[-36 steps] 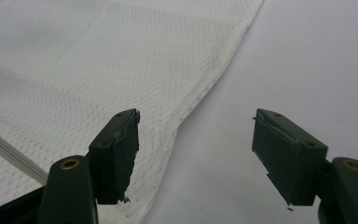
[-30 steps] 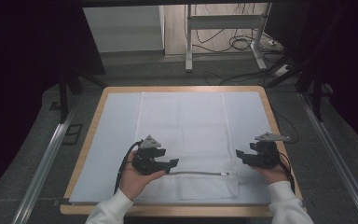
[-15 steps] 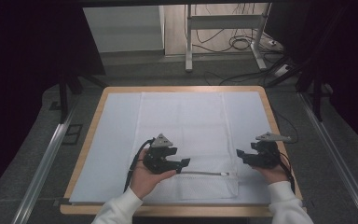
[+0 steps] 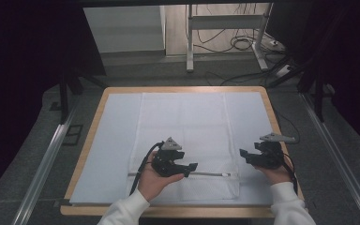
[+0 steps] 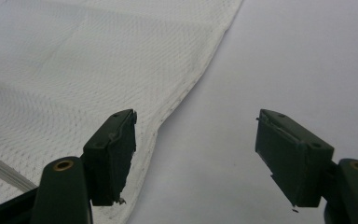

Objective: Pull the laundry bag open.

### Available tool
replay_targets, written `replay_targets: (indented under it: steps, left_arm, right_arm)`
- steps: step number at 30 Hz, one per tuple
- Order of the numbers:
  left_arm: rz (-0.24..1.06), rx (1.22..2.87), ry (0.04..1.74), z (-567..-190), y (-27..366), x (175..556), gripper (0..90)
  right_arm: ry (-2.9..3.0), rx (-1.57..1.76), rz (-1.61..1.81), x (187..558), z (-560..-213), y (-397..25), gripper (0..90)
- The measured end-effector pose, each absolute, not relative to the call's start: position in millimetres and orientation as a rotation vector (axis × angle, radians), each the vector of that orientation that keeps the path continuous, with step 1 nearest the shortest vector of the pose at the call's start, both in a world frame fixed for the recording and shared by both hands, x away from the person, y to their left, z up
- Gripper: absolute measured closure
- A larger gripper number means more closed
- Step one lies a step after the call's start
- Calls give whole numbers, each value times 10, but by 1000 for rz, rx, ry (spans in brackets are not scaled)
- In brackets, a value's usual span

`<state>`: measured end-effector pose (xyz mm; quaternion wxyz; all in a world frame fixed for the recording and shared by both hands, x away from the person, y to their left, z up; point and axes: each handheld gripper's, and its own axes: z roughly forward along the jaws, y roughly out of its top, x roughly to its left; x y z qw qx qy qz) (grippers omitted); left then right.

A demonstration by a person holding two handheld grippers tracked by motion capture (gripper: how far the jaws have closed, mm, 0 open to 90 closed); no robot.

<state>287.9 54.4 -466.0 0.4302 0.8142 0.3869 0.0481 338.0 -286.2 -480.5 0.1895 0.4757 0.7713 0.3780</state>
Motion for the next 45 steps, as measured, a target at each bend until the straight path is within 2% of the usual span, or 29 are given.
replay_targets:
  steps: [19, 22, 31, 45]
  left_arm:
    - [38, 2056, 976, -4772, 249, 2921, 344]
    - [76, 2071, 977, -4784, 198, 2921, 344]
    - [14, 2067, 980, -4831, 87, 2968, 348]
    - [0, 2110, 978, -4937, -146, 3001, 360]
  right_arm:
    - [2160, 1343, 1056, 3373, -4809, -2868, 282]
    - [2160, 1341, 1054, 3373, -4811, -2868, 282]
    - [2165, 1339, 1050, 3373, -4815, -2855, 282]
    - [2162, 1338, 1049, 3379, -4813, -2831, 281]
